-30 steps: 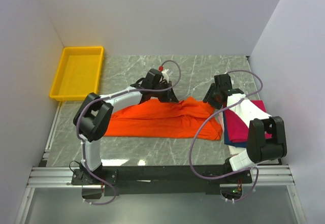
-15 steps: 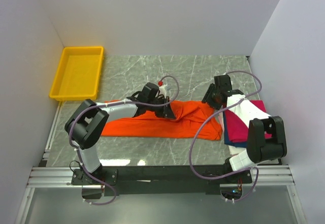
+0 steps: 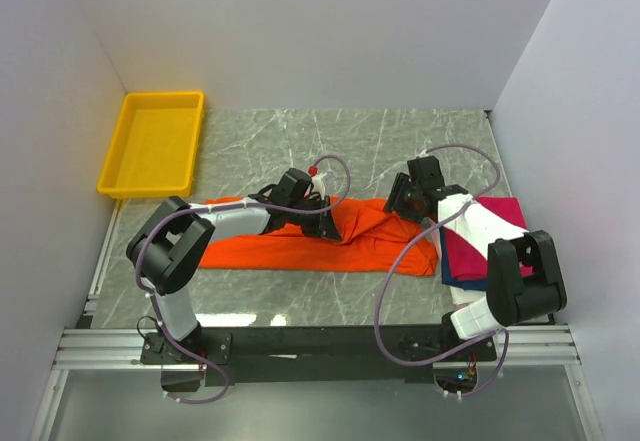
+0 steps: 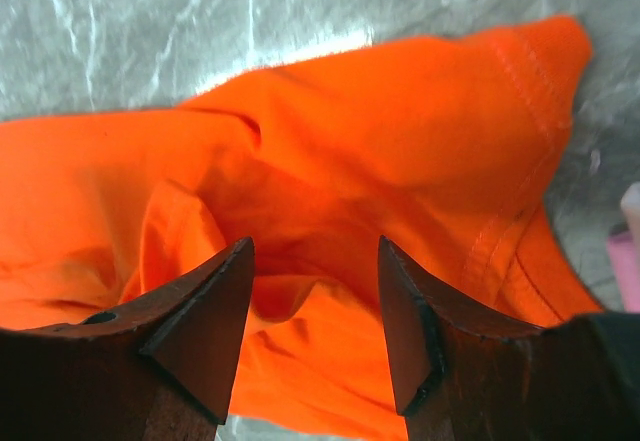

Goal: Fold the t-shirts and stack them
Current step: Fold the tshirt

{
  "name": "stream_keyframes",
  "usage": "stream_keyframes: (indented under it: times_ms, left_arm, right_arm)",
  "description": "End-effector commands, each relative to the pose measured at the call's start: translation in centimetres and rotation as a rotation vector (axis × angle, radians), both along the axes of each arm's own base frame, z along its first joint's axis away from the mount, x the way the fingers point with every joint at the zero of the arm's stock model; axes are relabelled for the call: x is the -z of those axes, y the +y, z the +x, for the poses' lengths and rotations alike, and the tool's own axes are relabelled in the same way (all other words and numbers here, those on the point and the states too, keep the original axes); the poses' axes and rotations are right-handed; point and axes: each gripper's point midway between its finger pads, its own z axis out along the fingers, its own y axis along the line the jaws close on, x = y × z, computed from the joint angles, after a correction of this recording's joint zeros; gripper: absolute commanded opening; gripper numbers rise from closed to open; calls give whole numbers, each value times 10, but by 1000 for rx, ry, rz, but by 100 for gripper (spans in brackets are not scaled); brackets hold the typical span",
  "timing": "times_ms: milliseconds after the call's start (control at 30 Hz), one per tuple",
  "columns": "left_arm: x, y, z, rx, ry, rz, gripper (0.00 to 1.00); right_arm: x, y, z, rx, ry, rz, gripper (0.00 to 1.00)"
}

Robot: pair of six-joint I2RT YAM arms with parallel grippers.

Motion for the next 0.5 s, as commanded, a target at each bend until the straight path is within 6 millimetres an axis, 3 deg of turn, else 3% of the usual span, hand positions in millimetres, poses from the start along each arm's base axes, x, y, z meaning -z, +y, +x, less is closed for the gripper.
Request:
stream_keyframes:
  times_ms: [0, 233, 333, 467]
  left_arm:
    - [-17, -1, 0, 9, -50, -23, 1]
    - [-15, 1, 1, -4, -43, -4, 1]
    - [-18, 3, 2, -11, -52, 2, 1]
    - [-25, 3, 5, -26, -72, -1, 1]
  right_arm:
    - [-16, 4, 4, -10, -74, 3, 60]
    - [-12, 13, -4, -28, -73, 8, 56]
    - [-12, 13, -10, -17, -64, 12, 45]
    - [-9, 13, -21, -14, -45, 20, 17]
